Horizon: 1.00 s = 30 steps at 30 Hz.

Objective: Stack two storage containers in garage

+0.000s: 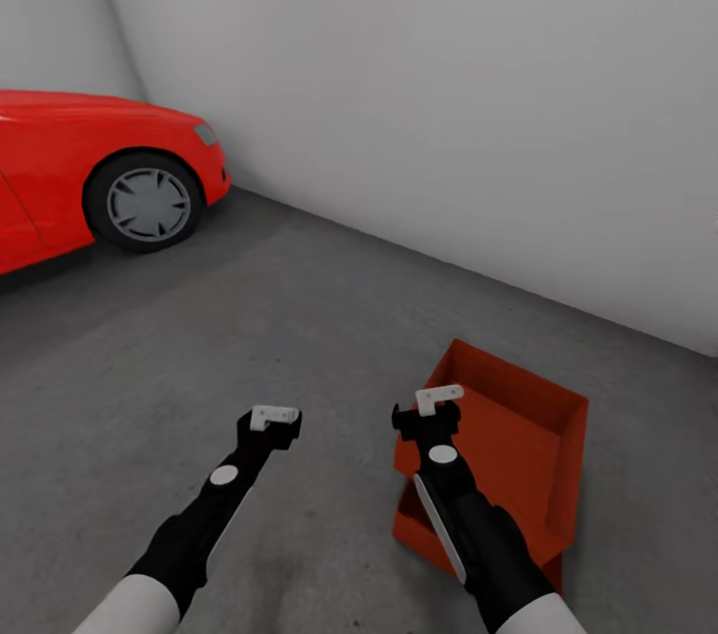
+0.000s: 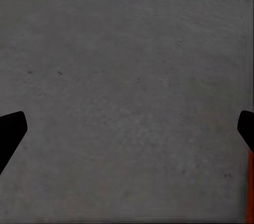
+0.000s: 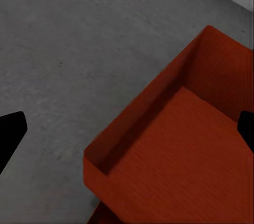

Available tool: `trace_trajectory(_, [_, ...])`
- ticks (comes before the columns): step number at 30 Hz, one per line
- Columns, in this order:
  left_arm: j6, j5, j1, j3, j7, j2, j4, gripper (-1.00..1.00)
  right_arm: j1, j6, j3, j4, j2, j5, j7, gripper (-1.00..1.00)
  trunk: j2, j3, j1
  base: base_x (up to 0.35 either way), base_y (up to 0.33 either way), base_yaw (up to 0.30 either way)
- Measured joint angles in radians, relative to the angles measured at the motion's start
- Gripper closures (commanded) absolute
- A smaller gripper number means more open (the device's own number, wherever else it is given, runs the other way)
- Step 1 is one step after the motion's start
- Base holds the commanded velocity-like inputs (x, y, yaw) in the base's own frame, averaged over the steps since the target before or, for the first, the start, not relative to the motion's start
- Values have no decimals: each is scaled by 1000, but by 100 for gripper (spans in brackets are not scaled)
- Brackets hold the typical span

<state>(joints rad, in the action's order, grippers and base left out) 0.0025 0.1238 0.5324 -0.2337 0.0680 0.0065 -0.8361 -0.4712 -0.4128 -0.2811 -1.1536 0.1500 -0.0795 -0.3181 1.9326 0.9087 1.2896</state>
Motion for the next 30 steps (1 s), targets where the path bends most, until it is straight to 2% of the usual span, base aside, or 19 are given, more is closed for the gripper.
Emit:
trace_trajectory(10, [0, 1, -9, 0, -1, 0, 1, -100, 1, 1, -13, 2, -1, -1, 0, -100, 0, -16, 0, 0, 0, -107])
trace_trajectory(30, [4, -2, -10, 0, -5, 2, 1, -100, 1, 0, -15, 1, -1, -1, 0, -100, -140, -109, -77, 0, 0, -107])
